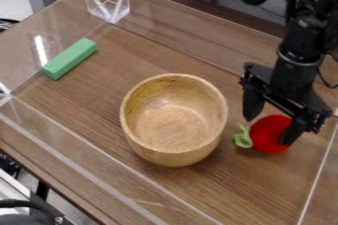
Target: Move the red fruit to the left
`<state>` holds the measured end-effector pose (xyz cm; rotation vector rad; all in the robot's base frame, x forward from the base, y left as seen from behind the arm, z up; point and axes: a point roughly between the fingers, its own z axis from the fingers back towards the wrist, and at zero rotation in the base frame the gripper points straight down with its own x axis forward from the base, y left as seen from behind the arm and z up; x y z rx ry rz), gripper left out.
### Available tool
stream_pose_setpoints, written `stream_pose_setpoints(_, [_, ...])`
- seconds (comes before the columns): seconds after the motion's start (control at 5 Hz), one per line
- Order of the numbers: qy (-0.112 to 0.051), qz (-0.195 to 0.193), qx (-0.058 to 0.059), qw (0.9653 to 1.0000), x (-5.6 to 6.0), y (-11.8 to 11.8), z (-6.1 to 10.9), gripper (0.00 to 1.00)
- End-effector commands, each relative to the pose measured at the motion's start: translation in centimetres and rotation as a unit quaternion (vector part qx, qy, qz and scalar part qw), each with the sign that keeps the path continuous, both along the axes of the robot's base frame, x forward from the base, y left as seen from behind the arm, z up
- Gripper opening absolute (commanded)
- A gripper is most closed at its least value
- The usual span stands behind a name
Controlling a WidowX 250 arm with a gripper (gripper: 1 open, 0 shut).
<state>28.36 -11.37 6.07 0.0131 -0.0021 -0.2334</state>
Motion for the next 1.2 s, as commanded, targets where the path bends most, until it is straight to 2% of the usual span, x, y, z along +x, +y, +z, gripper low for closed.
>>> stream_pose_setpoints(0.0, [-0.029, 0.007, -0.008, 0.9995, 1.1, 0.0, 1.9, 1.00])
stream_pose_setpoints(0.6, [-0.014, -0.032, -0.004, 0.9994, 0.2, 2.7, -1.6, 1.00])
stream_pose_setpoints(0.8, [-0.012, -0.010, -0.003, 0.9999, 0.1, 3.4, -2.4, 0.00])
stream_pose_setpoints(1.0, [-0.017, 0.016, -0.001, 0.9997, 0.2, 4.1, -2.4, 0.00])
